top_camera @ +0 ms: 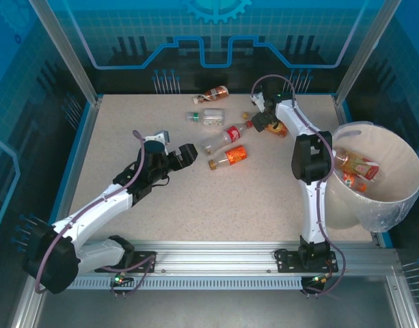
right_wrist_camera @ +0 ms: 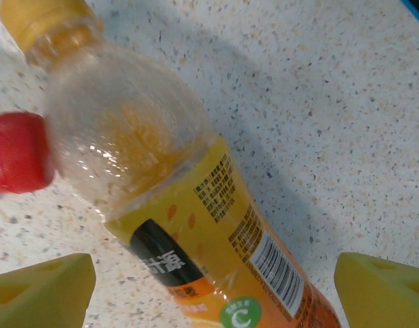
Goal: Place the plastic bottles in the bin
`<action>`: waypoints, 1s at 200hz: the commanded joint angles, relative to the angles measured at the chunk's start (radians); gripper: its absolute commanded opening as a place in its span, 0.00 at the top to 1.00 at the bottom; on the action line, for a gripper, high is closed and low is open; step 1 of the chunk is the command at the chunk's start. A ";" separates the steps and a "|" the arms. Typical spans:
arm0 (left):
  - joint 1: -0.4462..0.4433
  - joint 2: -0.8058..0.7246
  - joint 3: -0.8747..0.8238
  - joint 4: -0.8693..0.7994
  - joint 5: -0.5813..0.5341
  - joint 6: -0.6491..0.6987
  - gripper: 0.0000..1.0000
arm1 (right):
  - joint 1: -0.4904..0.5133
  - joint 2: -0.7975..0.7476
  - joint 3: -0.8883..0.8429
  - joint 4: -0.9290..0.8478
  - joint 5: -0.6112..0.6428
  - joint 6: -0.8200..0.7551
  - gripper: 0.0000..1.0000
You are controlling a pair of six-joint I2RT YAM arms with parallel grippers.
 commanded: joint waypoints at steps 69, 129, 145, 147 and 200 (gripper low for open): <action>0.015 -0.018 0.001 0.014 -0.007 0.005 0.01 | -0.006 0.161 0.188 -0.214 -0.033 -0.050 0.33; 0.016 -0.001 0.021 0.035 0.044 0.005 0.01 | 0.012 -0.076 0.011 -0.170 -0.052 0.099 0.49; 0.015 0.007 0.027 0.054 0.083 0.003 0.01 | 0.044 -0.175 -0.046 -0.158 -0.023 0.136 0.50; 0.014 0.008 0.027 0.058 0.090 0.001 0.01 | 0.050 -0.186 -0.056 -0.157 -0.017 0.139 0.50; -0.003 0.049 0.056 0.097 0.185 -0.002 0.01 | 0.156 -0.530 -0.184 -0.132 0.008 0.264 0.52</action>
